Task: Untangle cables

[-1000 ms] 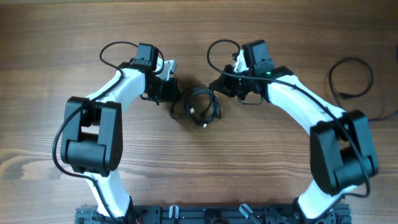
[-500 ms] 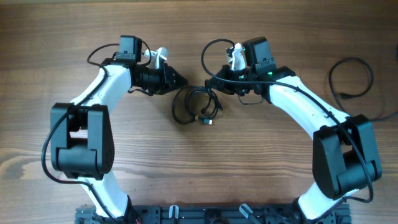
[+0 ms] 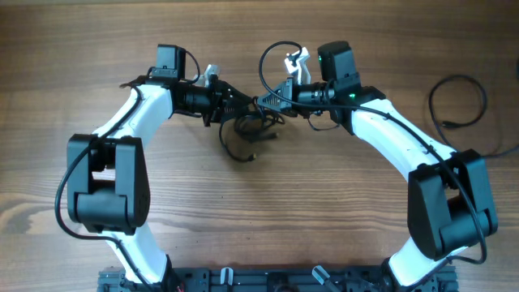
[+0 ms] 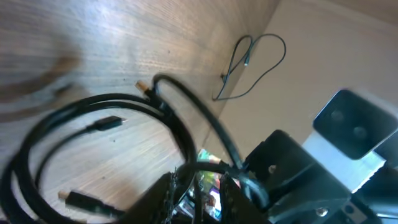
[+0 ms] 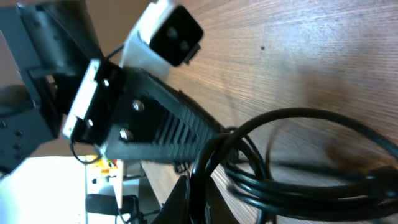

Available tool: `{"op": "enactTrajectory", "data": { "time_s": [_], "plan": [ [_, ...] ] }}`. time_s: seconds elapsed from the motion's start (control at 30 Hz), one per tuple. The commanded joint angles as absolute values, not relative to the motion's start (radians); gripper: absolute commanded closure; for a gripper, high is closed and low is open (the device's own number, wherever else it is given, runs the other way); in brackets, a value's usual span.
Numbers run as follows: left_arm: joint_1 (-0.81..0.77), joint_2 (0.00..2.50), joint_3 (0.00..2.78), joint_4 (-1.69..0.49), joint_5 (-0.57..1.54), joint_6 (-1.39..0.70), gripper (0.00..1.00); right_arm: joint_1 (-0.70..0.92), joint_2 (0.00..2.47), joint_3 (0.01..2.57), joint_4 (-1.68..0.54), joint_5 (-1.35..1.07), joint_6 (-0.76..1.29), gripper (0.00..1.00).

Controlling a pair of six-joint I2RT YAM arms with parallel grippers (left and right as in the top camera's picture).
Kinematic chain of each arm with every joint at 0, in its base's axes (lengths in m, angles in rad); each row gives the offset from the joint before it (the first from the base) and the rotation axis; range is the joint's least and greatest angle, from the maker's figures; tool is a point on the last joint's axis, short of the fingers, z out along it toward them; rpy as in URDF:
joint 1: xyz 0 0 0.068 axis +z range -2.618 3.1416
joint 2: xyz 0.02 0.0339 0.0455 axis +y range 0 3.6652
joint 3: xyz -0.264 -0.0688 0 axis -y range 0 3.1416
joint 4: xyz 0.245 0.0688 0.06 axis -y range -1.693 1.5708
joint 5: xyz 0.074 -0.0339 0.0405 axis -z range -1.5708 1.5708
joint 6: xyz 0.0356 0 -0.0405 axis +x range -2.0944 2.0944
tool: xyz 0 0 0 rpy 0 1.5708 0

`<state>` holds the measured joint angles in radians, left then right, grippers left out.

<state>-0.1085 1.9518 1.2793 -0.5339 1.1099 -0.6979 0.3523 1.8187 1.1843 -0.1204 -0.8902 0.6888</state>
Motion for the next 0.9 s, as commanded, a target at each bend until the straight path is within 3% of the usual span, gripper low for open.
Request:
{"op": "enactTrajectory", "data": {
  "time_s": [0.0, 0.17, 0.37, 0.5, 0.7, 0.87],
  "plan": [
    [-0.148, 1.926, 1.295, -0.535, 1.136, -0.718, 0.73, 0.356, 1.801, 1.191, -0.077, -0.921, 0.744, 0.96],
    [-0.184, 1.926, 1.294, -0.558, 1.024, -0.711, 0.74, 0.356, 1.801, 1.191, -0.057, -0.885, 0.740, 0.96],
    [-0.224, 1.926, 1.294, -0.718, 0.553, -0.711, 0.95, 0.354, 1.801, 1.191, -0.011, -0.870, 0.785, 0.95],
    [-0.239, 1.926, 1.294, -0.772, 0.345, -0.711, 0.96, 0.352, 1.801, 1.191, -0.011, -0.870, 0.788, 0.95],
    [-0.239, 1.927, 1.274, -0.796, 0.161, -0.708, 0.96, 0.312, 1.800, 1.191, 0.015, -0.911, 0.789, 0.95],
    [-0.239, 1.927, 1.261, -0.763, 0.260, -0.466, 0.96, 0.289, 1.801, 1.191, -0.035, -0.944, 0.697, 0.95]
  ]
}}
